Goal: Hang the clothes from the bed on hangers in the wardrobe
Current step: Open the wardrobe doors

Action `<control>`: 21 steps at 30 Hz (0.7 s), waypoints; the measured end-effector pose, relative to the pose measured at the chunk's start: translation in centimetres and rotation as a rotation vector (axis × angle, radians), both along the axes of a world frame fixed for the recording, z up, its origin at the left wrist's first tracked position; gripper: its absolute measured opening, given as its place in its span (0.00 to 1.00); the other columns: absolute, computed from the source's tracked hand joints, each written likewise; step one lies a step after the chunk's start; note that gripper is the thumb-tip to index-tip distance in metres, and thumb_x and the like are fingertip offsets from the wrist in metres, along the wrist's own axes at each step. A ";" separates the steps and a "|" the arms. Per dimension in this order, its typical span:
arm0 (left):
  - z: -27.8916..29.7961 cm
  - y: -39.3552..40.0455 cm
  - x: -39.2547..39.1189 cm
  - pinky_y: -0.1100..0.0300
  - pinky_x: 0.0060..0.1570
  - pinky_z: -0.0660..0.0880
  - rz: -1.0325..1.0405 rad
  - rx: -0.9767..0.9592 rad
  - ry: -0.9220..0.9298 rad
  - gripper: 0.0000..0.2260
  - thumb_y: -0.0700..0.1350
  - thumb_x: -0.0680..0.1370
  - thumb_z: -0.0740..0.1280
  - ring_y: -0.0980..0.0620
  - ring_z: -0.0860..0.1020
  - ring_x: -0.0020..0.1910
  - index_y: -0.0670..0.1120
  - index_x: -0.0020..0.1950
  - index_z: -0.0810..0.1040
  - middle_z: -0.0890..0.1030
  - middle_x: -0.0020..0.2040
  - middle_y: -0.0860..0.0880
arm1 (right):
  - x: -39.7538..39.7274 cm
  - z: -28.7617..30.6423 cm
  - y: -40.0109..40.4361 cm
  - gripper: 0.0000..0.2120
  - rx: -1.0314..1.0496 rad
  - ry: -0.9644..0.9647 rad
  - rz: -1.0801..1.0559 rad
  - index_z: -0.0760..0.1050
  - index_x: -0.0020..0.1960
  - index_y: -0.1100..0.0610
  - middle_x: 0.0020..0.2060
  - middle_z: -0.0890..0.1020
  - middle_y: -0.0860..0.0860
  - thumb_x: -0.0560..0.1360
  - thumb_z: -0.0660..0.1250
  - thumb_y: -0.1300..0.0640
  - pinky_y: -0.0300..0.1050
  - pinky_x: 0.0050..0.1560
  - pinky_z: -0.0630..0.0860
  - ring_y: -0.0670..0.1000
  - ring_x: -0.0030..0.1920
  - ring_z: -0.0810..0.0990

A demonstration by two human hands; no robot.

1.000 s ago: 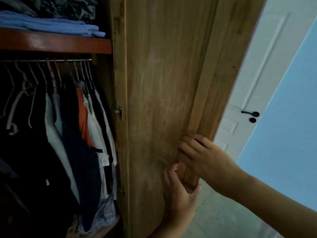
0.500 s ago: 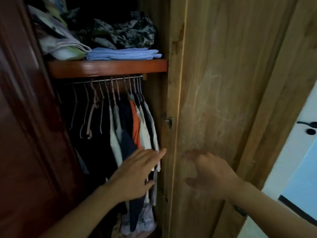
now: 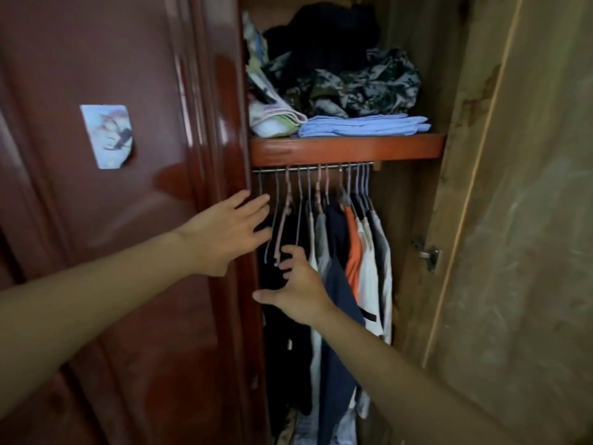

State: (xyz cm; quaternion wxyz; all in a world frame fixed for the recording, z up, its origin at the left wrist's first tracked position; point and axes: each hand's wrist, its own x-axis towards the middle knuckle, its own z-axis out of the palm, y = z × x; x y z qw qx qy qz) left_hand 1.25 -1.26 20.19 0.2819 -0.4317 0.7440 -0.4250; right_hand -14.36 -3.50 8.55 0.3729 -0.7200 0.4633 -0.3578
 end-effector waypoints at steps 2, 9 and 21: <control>0.8 -0.6 0.7 0.40 0.75 0.41 0.012 -0.049 -0.054 0.43 0.54 0.71 0.72 0.38 0.45 0.79 0.44 0.79 0.53 0.51 0.79 0.35 | 3.2 -0.1 -1.1 0.52 0.051 -0.067 0.024 0.54 0.78 0.50 0.71 0.67 0.51 0.65 0.82 0.52 0.53 0.68 0.71 0.54 0.71 0.68; 1.1 -3.2 1.0 0.38 0.75 0.40 -0.147 -0.079 -0.058 0.28 0.46 0.73 0.67 0.40 0.64 0.70 0.47 0.72 0.66 0.71 0.65 0.43 | 7.5 -2.5 -4.0 0.25 0.114 -0.311 -0.020 0.75 0.61 0.51 0.52 0.82 0.46 0.68 0.79 0.63 0.48 0.59 0.78 0.50 0.57 0.81; -0.2 1.0 -0.2 0.38 0.74 0.51 -0.242 -0.179 -0.068 0.15 0.41 0.73 0.65 0.41 0.71 0.61 0.44 0.59 0.78 0.77 0.55 0.44 | 6.1 -4.1 -1.0 0.18 0.079 -0.394 0.000 0.82 0.52 0.58 0.45 0.86 0.50 0.64 0.81 0.64 0.44 0.48 0.82 0.48 0.46 0.85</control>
